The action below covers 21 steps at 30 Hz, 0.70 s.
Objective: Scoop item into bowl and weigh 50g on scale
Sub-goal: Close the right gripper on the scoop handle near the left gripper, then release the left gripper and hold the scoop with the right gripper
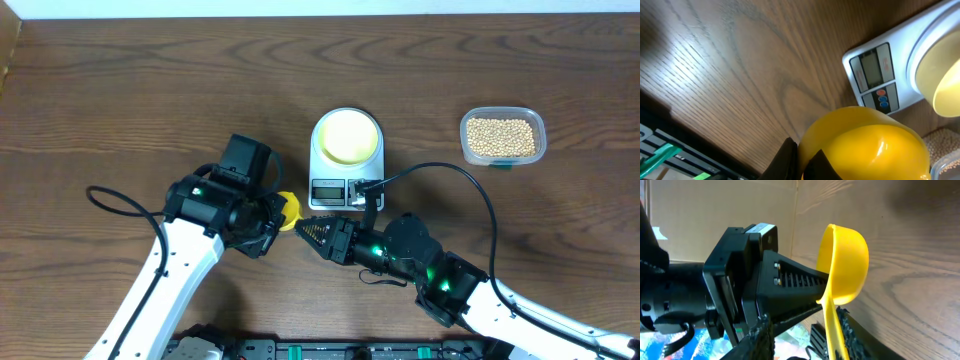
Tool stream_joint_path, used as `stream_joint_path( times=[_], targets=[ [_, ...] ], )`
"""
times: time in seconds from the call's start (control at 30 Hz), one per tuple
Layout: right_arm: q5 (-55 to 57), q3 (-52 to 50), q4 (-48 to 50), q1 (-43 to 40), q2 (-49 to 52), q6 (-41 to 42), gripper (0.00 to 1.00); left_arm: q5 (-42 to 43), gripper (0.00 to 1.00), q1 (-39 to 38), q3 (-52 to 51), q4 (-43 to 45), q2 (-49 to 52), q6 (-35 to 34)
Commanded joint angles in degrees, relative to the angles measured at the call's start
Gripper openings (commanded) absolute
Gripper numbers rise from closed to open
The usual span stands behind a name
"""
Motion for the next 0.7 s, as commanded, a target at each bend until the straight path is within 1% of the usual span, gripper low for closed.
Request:
stream_joint_path(
  times=[0.0,0.3,0.4,0.6,0.67],
  targets=[
    [0.9,-0.1,0.2,0.5,0.1,0.0,0.35,-0.2,0.07,-0.5,-0.5,-0.1,0.2,-0.4],
    [0.9,-0.1,0.2,0.5,0.1,0.1,0.26,-0.8,0.07,-0.5,-0.5,-0.1,0.2,-3.3],
    [1.0,-0.1,0.2,0.5,0.1,2.1,0.27,-0.9,0.07,-0.5,-0.5,-0.1,0.2,-3.3],
    [1.2,-0.1,0.2,0.5,0.1,2.4,0.24,-1.9,0.07,-0.5,-0.5,-0.1,0.2,-4.3],
    [1.7,-0.1,0.1,0.5,0.1,2.4,0.21,-2.7,0.07,-0.5,-0.5,-0.1,0.2,-4.7]
  ],
)
